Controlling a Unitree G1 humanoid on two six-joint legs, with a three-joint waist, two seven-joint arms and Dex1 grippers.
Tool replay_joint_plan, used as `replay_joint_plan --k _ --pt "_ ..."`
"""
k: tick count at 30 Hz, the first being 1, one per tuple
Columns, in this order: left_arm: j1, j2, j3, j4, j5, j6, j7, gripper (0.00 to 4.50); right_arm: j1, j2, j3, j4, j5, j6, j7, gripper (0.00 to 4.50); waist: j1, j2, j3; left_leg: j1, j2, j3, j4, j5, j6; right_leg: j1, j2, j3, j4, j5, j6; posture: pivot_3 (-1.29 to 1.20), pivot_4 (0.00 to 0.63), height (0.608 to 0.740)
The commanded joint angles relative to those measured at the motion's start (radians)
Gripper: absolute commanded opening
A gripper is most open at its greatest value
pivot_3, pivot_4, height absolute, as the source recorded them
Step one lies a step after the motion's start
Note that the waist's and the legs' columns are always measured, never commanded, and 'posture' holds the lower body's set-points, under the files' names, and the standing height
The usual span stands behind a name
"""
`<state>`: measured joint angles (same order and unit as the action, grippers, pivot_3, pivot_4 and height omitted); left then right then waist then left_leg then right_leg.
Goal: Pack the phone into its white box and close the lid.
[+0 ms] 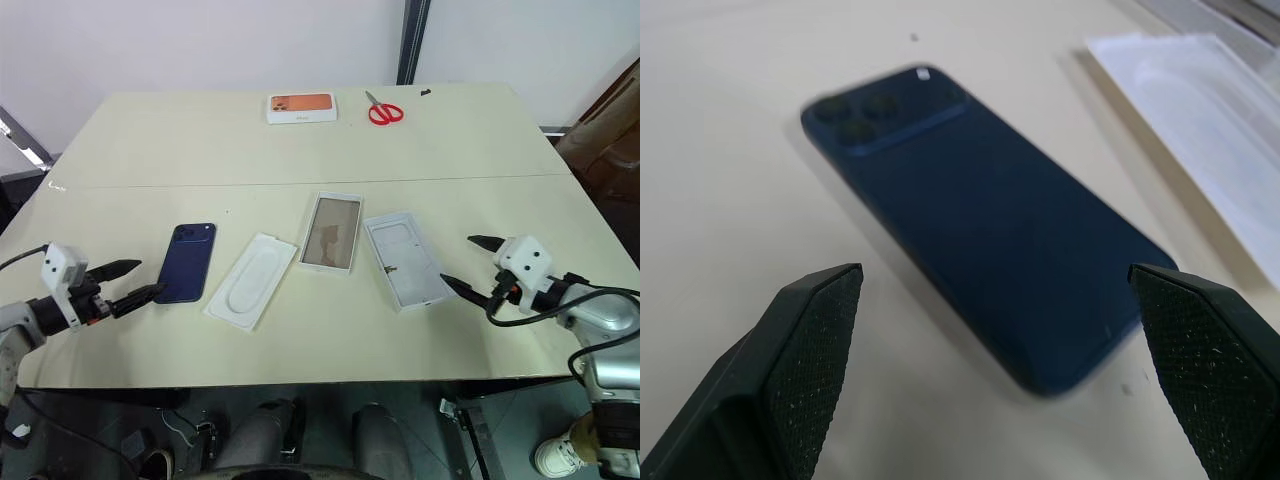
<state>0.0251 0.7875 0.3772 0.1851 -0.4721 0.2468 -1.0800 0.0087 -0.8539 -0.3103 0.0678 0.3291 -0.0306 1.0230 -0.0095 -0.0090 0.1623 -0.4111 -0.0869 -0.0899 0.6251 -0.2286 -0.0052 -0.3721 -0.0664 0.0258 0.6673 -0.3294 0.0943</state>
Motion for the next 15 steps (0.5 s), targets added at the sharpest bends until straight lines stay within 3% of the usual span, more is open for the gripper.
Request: replay_joint_plan --k 1,15 --pt "0.017 0.016 0.045 -0.026 -0.023 -0.017 -0.018 4.47 0.02 -0.029 -0.057 -0.019 0.025 -0.001 0.021 4.5 0.0 0.0 0.0 0.0 0.0 0.0 0.0 0.0 0.0 0.0 0.0 0.0 0.0 0.0 0.0 0.0 0.15 0.734" --pt "-0.023 0.017 0.01 -0.043 0.009 -0.046 -0.01 4.47 -0.047 -0.022 -0.012 0.021 -0.008 -0.021 0.017 4.5 0.0 0.0 0.0 0.0 0.0 0.001 0.0 0.0 0.0 0.0 0.0 0.0 0.0 0.0 0.0 0.0 0.15 0.734"
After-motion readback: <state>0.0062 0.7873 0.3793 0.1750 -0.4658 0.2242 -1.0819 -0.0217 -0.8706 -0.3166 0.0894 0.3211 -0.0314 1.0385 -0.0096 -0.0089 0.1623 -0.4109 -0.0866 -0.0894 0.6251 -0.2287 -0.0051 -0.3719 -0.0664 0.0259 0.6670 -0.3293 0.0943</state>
